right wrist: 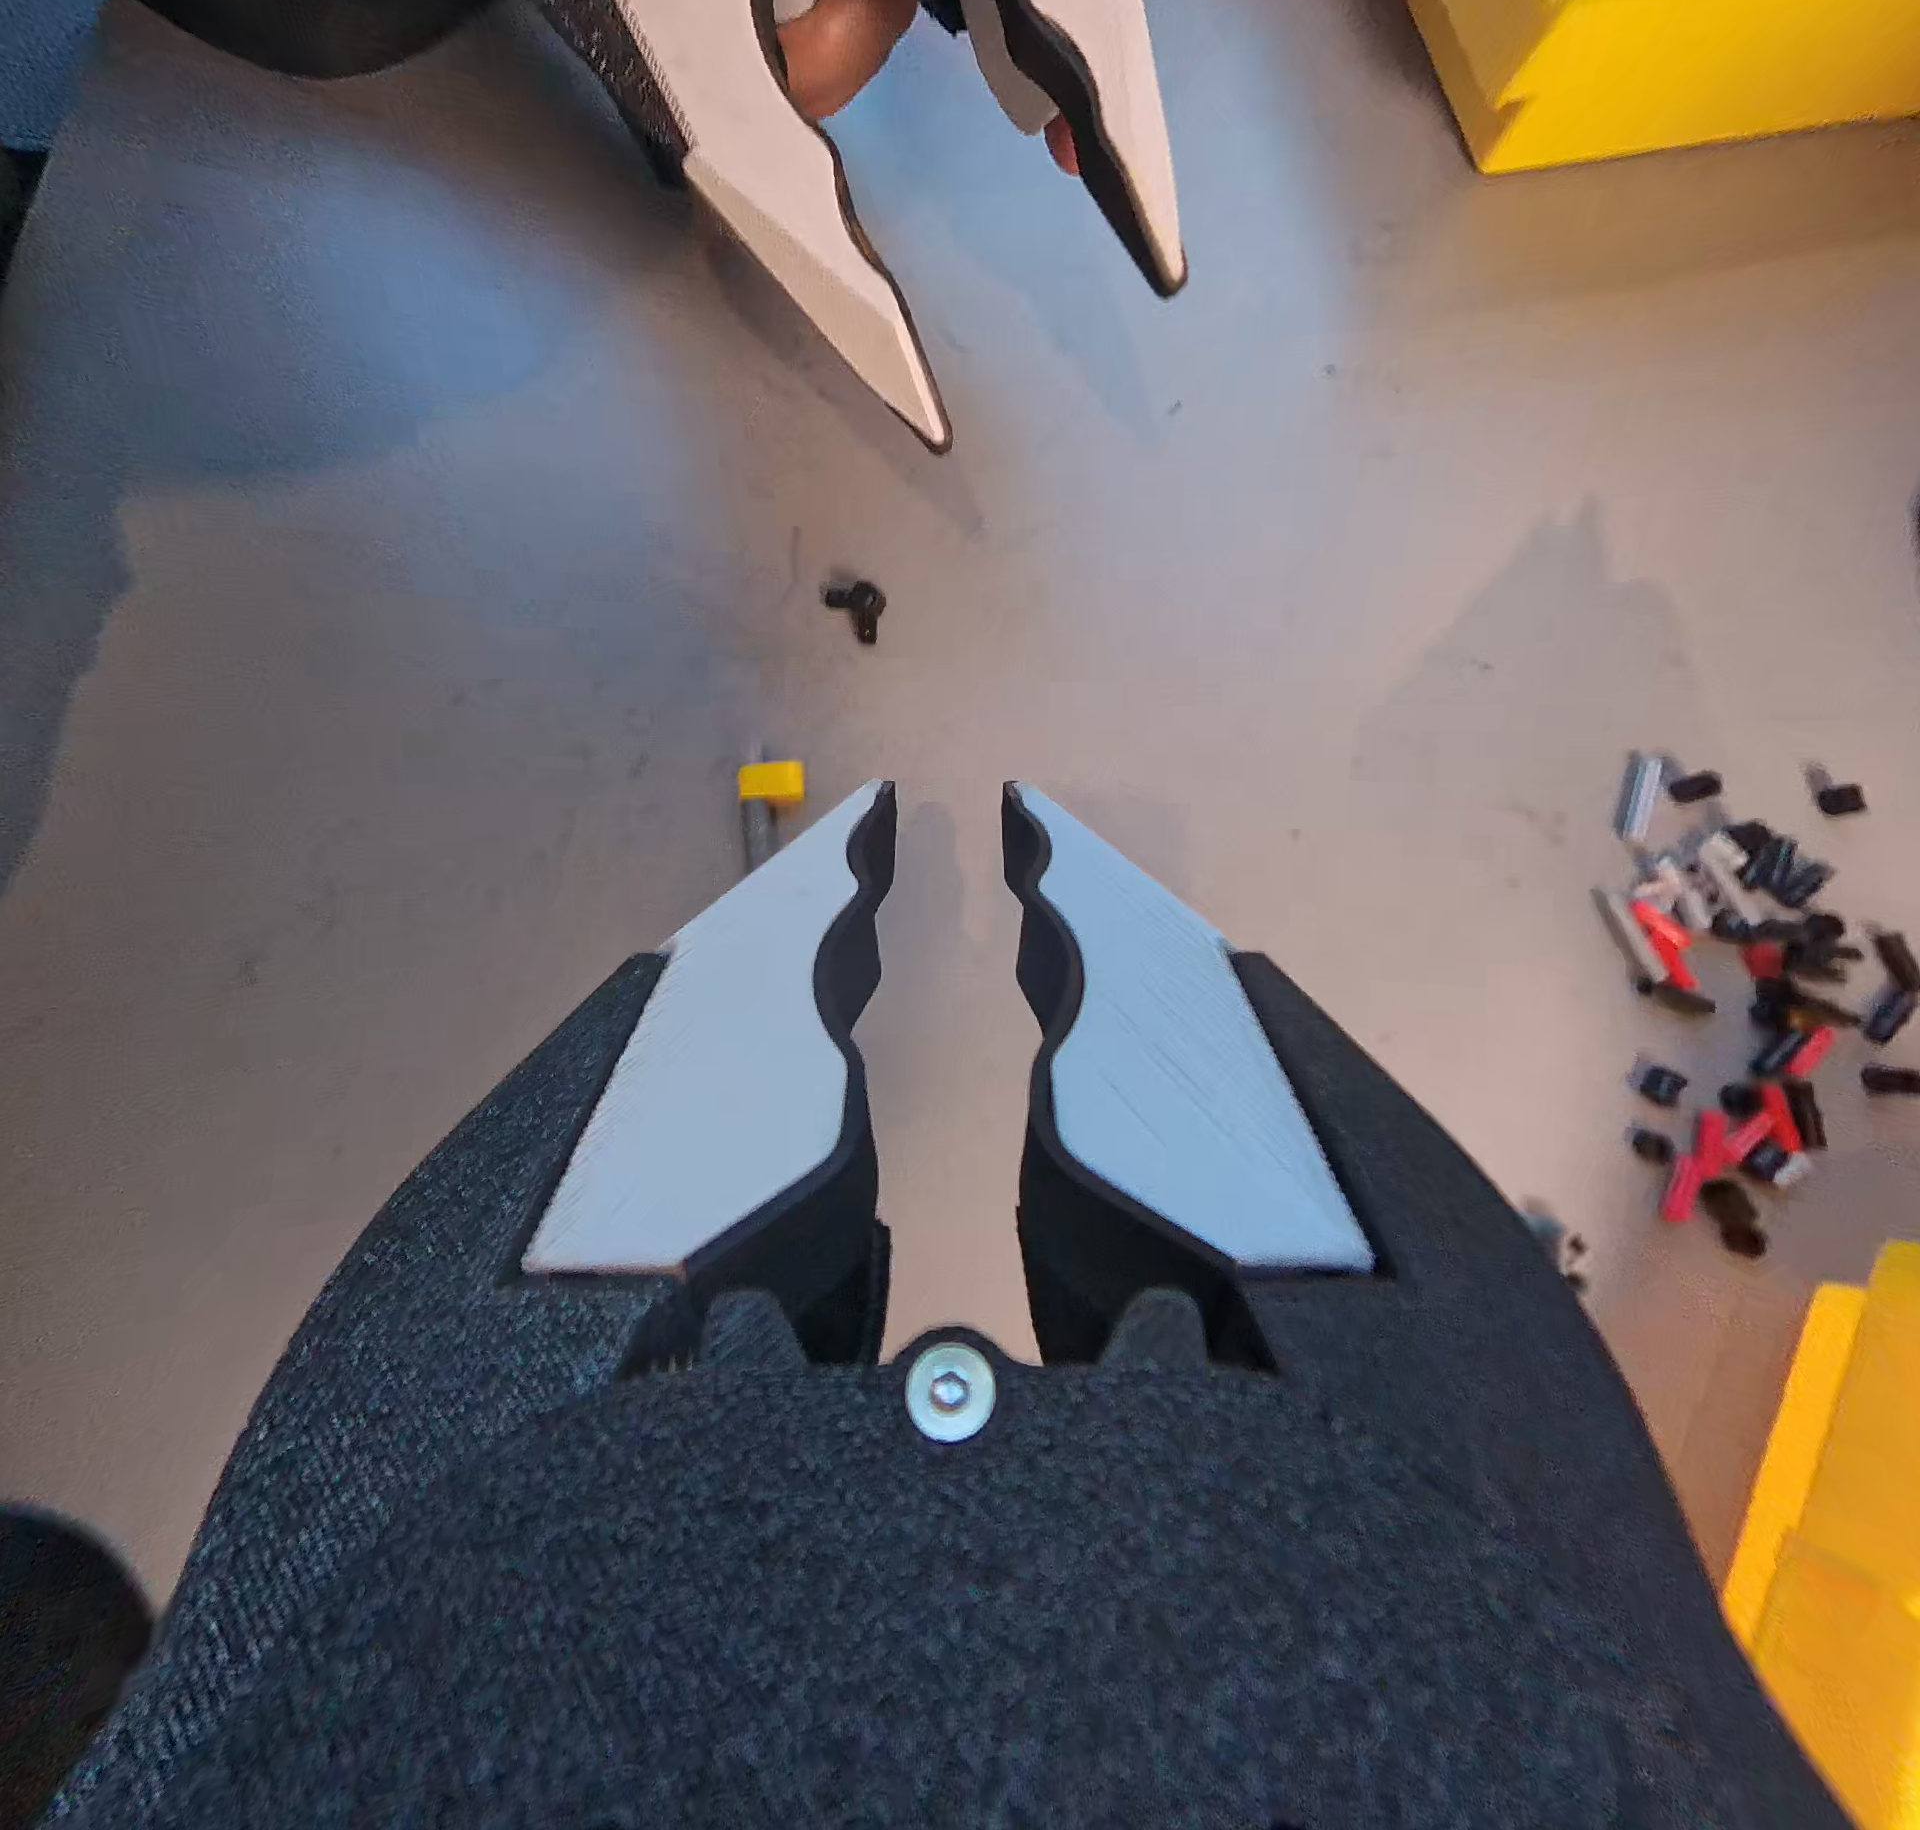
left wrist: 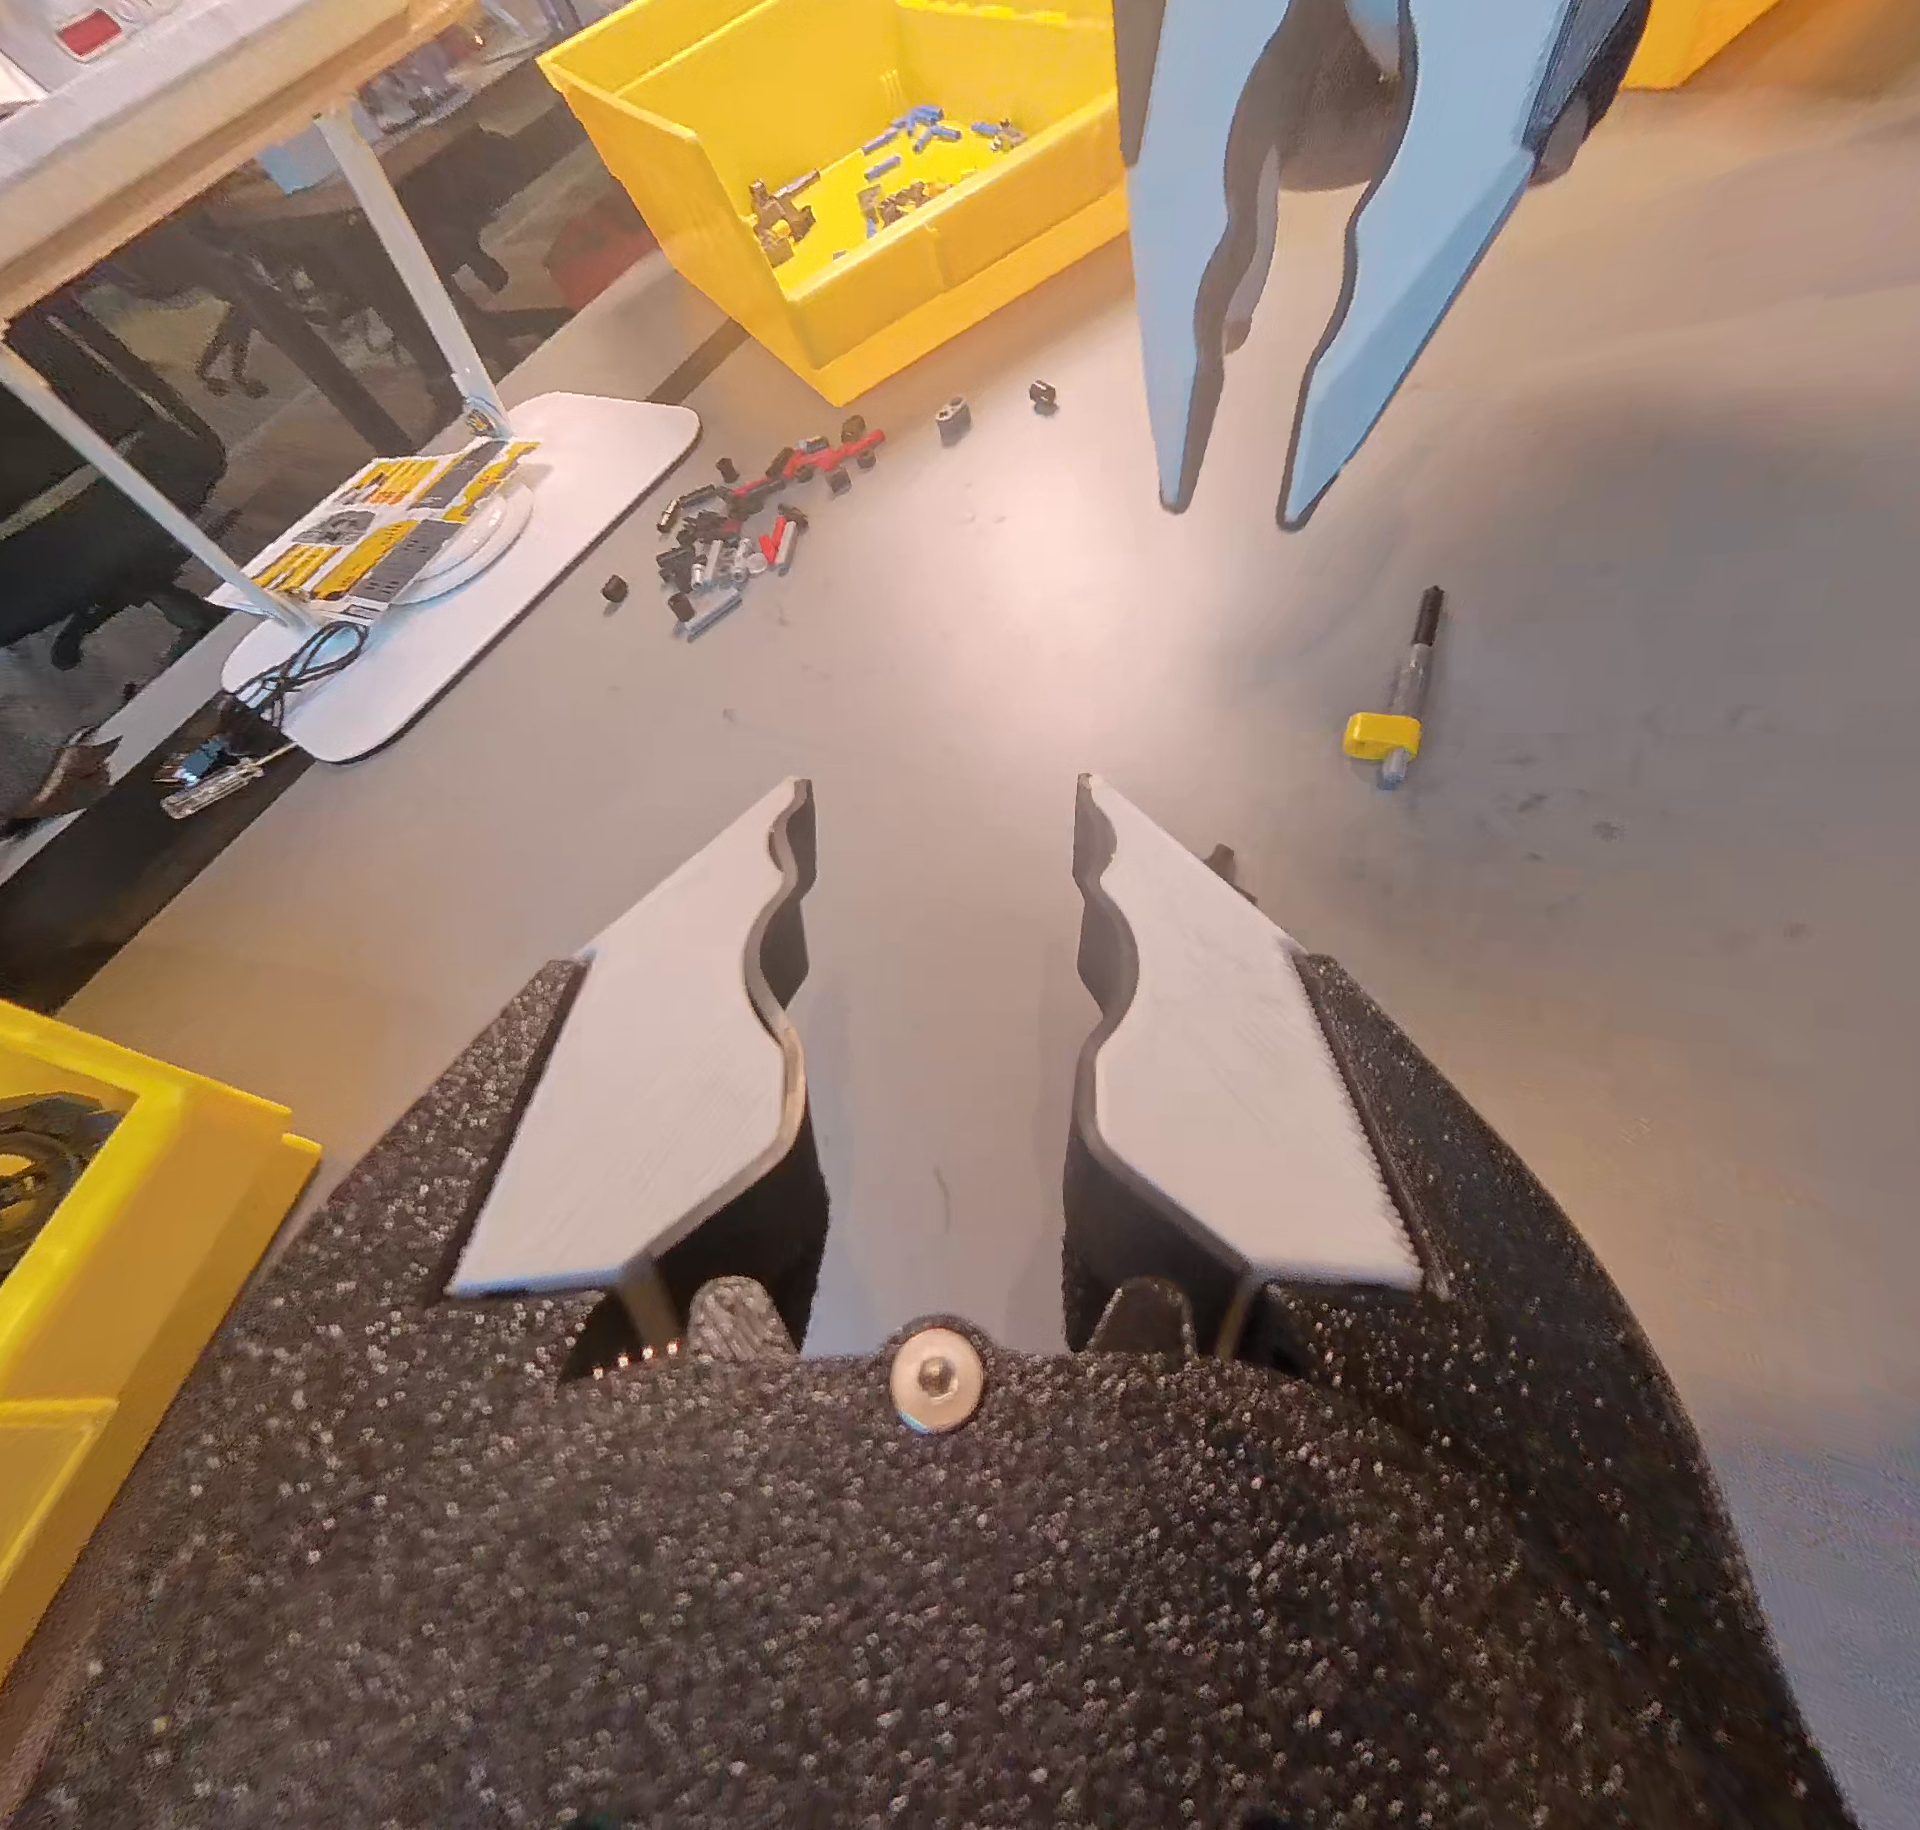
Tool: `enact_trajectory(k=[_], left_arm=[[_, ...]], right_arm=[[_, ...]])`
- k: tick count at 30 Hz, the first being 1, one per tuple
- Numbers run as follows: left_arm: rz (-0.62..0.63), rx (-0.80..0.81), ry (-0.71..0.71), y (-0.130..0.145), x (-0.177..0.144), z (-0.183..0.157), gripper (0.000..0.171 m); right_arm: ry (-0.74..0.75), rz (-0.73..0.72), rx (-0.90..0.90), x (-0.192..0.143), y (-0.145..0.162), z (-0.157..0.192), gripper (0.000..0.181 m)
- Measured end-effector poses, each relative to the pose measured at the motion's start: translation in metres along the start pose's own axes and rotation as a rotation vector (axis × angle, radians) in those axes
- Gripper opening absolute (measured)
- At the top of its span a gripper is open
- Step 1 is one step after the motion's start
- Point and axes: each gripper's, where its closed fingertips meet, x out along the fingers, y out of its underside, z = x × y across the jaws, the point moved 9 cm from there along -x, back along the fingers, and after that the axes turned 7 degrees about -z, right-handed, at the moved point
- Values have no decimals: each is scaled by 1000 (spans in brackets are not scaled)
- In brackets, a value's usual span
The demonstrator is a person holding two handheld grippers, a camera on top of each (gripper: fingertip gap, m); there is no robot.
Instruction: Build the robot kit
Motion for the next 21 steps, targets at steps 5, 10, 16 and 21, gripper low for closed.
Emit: enact_trajectory(k=[5,10,16,21], left_arm=[[61,1,125,4,6,-15,44],[154,26,238,11,12,-31,32],[225,18,319,15,19,-37,28],[236,-7,366,14,23,-38,14]], right_arm=[[-49,30,46,2,26,31,21],[-60,50,38,20,31,43,20],[-127,81,18,24,30,40,6],[-137,67,6,28,28,39,6]])
